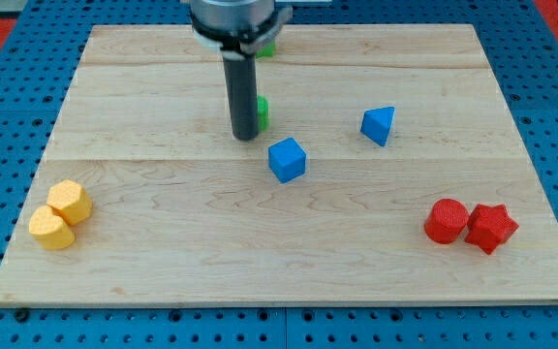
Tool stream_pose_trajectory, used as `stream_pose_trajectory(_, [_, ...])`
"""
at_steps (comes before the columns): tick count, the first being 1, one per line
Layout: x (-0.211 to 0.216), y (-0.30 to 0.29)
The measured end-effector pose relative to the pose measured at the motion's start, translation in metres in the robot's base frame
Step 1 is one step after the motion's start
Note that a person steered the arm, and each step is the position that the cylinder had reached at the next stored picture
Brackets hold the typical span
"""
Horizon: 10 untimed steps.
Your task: Move the green circle towards the green star
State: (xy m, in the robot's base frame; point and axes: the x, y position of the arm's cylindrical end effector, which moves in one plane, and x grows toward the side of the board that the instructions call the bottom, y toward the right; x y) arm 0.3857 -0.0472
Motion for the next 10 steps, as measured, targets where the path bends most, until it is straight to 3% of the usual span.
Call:
stream_pose_trajectory(1, [-0.06,-0.001])
stream_pose_trajectory(2, [-0.083,0.019])
stream_pose_trajectory(4, [-0.053,0.052])
stream_pose_trajectory(6, [-0.09,0.057])
stream_pose_trajectory(10, [-0.094,0.025])
